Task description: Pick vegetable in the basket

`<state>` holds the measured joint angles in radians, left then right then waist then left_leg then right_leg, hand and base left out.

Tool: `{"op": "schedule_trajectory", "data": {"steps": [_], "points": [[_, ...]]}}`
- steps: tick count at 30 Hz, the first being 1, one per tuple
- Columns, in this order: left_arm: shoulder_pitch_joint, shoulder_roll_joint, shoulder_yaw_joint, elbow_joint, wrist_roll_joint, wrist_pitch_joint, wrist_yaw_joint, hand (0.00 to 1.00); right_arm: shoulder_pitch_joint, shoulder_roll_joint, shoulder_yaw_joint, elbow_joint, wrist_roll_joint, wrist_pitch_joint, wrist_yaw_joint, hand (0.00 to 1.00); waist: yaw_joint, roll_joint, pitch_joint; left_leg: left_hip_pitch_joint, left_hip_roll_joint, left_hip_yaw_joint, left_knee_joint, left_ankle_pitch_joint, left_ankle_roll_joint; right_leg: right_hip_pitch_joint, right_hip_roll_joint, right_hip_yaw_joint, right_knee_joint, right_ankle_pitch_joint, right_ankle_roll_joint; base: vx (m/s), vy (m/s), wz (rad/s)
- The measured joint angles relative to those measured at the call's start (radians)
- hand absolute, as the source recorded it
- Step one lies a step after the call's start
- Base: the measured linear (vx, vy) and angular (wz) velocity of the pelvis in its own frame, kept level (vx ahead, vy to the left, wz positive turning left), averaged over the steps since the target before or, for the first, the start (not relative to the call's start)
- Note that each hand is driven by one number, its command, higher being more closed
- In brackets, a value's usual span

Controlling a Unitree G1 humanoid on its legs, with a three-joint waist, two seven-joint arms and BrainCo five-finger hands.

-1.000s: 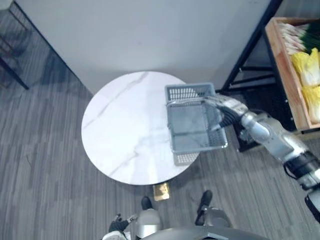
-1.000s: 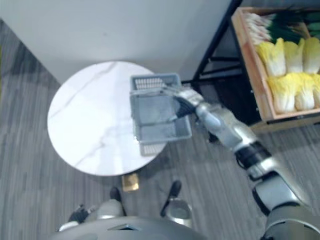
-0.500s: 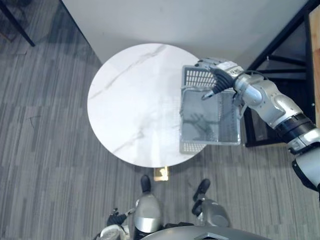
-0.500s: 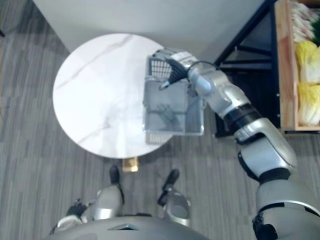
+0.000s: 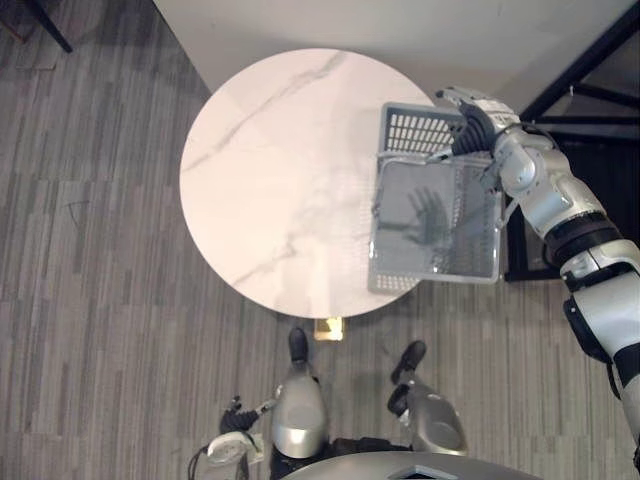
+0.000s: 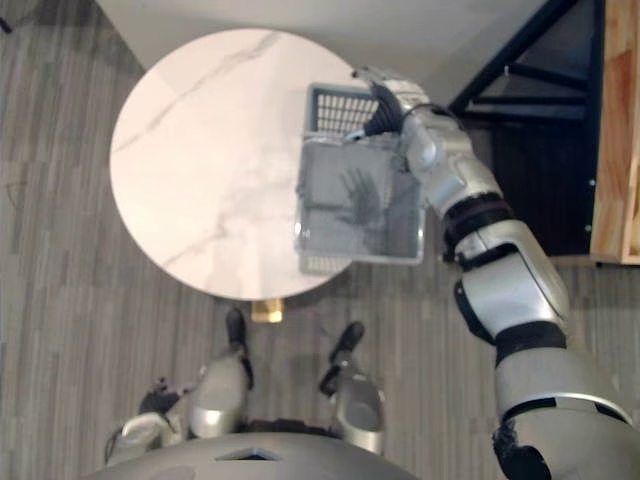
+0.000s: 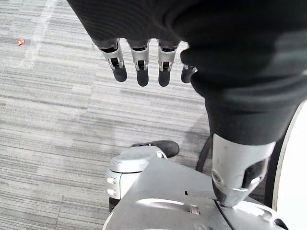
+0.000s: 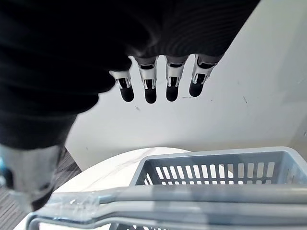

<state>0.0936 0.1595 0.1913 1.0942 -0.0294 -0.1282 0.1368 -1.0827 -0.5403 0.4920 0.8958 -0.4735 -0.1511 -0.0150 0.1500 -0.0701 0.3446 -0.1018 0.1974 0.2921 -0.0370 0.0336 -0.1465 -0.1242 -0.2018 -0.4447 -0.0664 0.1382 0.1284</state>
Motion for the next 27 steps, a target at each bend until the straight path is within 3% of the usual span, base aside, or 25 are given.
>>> {"op": "schedule_trajectory", "data": {"steps": [7,27], "points": [[-0.012,0.001,-0.012,0.0,0.001,0.0,0.003,0.0,-0.002,0.002,-0.015,0.021,-0.001,0.0,0.001,0.0,-0.007,0.008,0.028,-0.001,-0.001,0.0,0.001,0.0,0.001,-0.002,-0.001,0.001,0.0,0.0,0.0,0.0,0.0,0.0],[-0.012,0.002,-0.027,-0.004,0.009,-0.002,0.008,0.0,0.122,0.001,-0.016,-0.06,0.001,-0.014,0.0,0.0,-0.01,0.008,0.029,-0.013,-0.02,-0.001,0.003,0.005,0.006,-0.021,-0.021,0.005,0.01,0.0,0.0,0.0,0.0,0.0]]}}
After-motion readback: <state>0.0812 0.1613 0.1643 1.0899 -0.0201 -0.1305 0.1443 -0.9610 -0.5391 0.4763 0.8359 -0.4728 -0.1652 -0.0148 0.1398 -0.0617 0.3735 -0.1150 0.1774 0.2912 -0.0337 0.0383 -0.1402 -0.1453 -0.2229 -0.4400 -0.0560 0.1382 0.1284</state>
